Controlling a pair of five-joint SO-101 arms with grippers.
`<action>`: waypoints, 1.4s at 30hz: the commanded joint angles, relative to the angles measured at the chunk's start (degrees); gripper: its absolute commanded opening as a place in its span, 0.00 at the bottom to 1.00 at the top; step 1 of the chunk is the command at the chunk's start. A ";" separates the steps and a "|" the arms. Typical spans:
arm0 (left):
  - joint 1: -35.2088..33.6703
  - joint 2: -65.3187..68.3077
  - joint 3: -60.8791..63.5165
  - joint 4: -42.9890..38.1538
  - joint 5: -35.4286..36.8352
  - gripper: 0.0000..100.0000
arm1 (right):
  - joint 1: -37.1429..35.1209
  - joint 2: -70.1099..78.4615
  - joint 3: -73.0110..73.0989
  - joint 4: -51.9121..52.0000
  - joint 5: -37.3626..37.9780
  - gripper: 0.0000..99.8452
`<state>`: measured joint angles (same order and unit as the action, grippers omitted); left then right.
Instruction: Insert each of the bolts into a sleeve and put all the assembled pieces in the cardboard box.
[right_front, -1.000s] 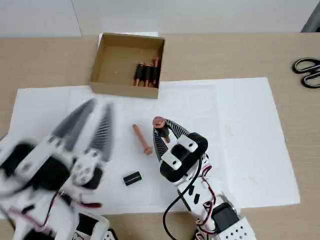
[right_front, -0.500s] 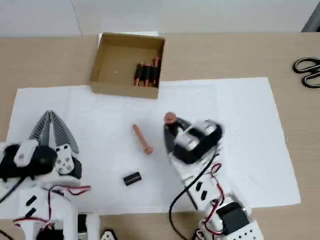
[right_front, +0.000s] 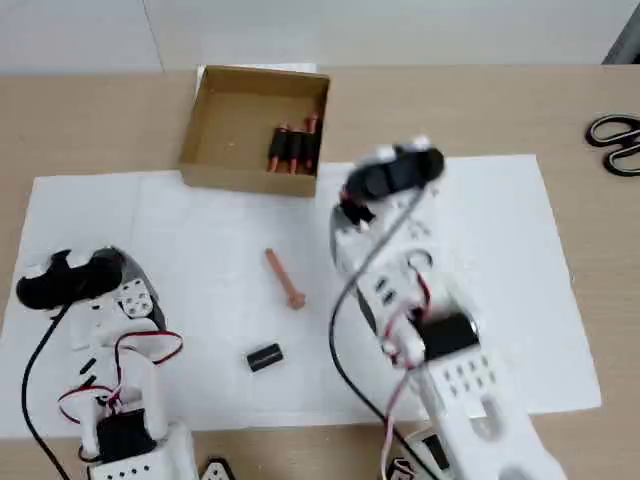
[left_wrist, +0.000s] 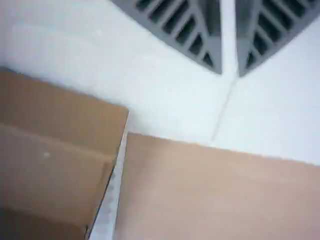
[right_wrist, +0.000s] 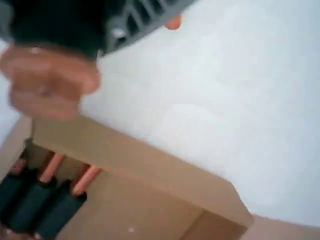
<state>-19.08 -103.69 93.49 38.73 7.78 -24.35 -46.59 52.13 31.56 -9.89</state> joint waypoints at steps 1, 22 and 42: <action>-0.88 -0.53 2.59 -3.69 0.09 0.01 | -2.33 13.76 -13.80 -0.40 -0.70 0.00; -1.32 -0.53 2.77 -6.77 6.95 0.01 | -4.09 69.14 -72.88 -1.63 -0.79 0.00; -1.23 -0.44 2.77 -6.77 10.29 0.01 | -4.18 98.15 -102.77 -2.24 -10.20 0.01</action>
<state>-20.75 -103.60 96.48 33.19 17.89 -28.31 51.52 -44.04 27.16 -19.65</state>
